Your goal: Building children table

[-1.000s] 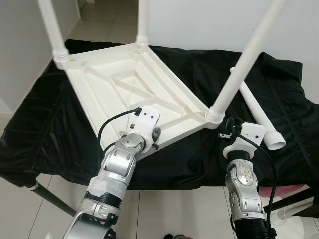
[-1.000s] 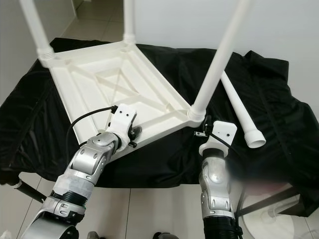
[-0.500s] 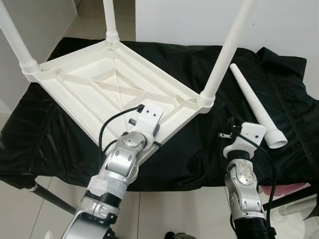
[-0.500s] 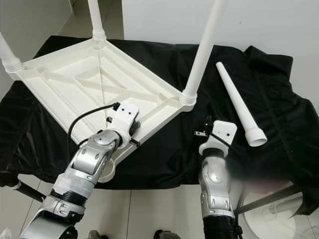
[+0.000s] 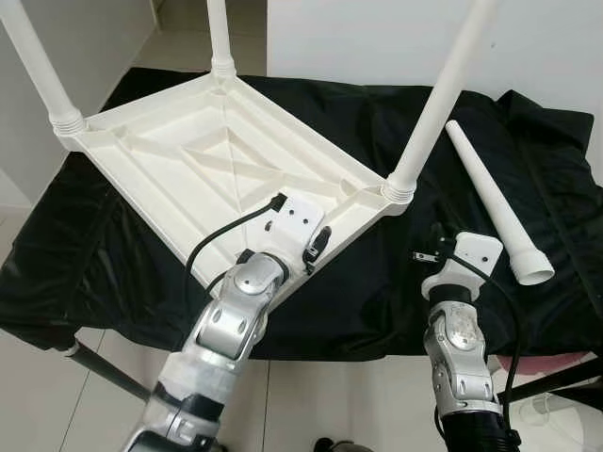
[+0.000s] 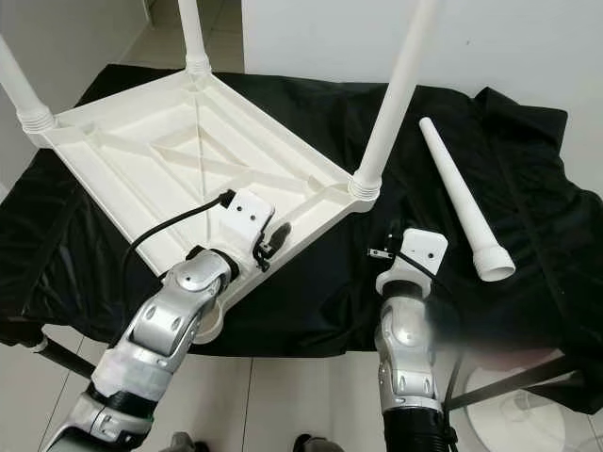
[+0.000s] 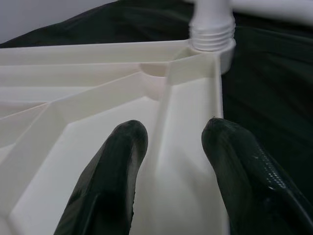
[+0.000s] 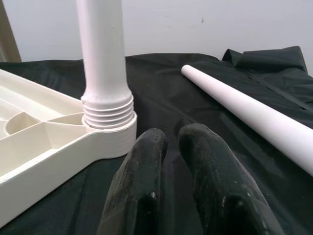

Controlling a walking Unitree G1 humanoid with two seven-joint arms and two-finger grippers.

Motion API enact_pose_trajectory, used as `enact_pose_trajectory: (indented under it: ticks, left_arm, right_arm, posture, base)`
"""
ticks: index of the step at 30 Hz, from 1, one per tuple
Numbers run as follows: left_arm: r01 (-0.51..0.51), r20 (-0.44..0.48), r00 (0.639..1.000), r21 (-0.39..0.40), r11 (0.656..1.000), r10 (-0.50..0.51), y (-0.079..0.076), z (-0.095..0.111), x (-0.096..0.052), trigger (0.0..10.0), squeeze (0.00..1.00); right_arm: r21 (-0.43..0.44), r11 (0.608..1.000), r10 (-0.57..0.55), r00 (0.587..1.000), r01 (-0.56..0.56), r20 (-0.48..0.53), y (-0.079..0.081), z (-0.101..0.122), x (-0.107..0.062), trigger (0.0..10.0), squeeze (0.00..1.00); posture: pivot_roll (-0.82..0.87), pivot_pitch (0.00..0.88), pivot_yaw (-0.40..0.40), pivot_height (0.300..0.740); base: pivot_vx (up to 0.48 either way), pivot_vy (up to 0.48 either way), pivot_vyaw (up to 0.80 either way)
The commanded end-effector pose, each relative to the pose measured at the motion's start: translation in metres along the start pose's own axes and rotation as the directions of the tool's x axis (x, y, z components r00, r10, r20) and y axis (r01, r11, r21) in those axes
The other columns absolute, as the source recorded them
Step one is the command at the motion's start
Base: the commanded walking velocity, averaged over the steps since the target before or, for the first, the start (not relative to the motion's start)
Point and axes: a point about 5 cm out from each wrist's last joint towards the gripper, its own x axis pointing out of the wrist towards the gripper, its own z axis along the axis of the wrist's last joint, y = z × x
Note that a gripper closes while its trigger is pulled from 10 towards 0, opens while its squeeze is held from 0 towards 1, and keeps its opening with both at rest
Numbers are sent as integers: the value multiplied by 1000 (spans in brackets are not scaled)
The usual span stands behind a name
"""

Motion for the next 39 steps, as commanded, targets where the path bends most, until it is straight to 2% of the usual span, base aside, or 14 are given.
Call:
enact_pose_trajectory:
  ticks: [1,2,4,6,10,13,17,20,22,26,28,32,37,39]
  left_arm:
    - [103,20,994,22,994,-103,-9,0,-6,10000,0]
    - [103,20,994,22,994,-103,-9,0,-6,10000,0]
    - [133,45,990,29,991,-134,-10,0,-19,10000,0]
    - [208,99,972,47,977,-212,-14,3,-40,10000,0]
    - [218,121,967,62,974,-224,-10,3,-50,10000,0]
    - [162,55,985,57,985,-165,5,-5,-52,10000,0]
    - [163,50,984,91,982,-168,13,-6,-58,10000,0]
    - [75,-14,997,145,987,-74,44,-15,-64,10000,0]
    - [44,-31,999,158,987,-39,57,-18,-66,10000,0]
    - [16,-52,999,187,982,-7,68,-22,-66,10000,0]
    - [-15,-92,995,211,977,35,84,-33,-67,10000,0]
    - [8,-103,995,213,977,14,84,-38,-70,10000,0]
    - [222,-53,975,139,965,-216,61,-37,-83,10000,0]
    - [247,-46,969,136,959,-243,58,-36,-85,10000,0]
  right_arm:
    - [-7,1000,-8,1000,8,-11,-1,-4,-2,10000,0]
    - [-7,1000,-8,1000,8,-11,-1,-4,-2,10000,0]
    - [-9,1000,-8,1000,8,-10,-1,-4,-1,10000,0]
    - [-9,1000,-6,1000,6,-11,-2,-5,0,10000,0]
    - [-7,1000,-1,1000,1,-10,0,-4,0,10000,0]
    - [-4,1000,5,1000,-5,-10,1,-4,1,10000,0]
    - [-3,1000,9,1000,-9,-11,2,-5,1,10000,0]
    - [2,1000,19,1000,-19,-13,4,-6,2,10000,0]
    - [4,1000,22,1000,-22,-12,6,-5,2,10000,0]
    - [5,1000,25,1000,-25,-11,7,-5,3,10000,0]
    - [4,1000,27,1000,-27,-8,7,-4,3,10000,0]
    - [0,1000,19,1000,-19,-6,4,-4,3,10000,0]
    - [-4,1000,4,1000,-4,-3,1,-4,1,10000,0]
    - [-4,1000,4,1000,-4,-2,0,-4,1,10000,0]
  posture:
    - [9,125,-20,740]
    - [9,125,-20,740]
    - [12,126,-20,740]
    - [19,127,-24,740]
    - [21,127,-25,740]
    - [33,129,-30,740]
    - [34,129,-31,740]
    - [45,133,-35,740]
    - [47,135,-36,740]
    - [47,136,-37,740]
    - [39,136,-28,740]
    - [37,135,-26,740]
    - [22,135,-17,740]
    - [20,133,-17,740]
  base:
    - [0,0,0]
    - [0,0,0]
    - [0,0,0]
    - [0,0,0]
    - [0,0,0]
    - [0,0,0]
    - [0,0,0]
    - [0,0,0]
    - [0,0,0]
    - [0,0,0]
    - [0,0,0]
    - [0,0,0]
    - [0,0,0]
    - [0,0,0]
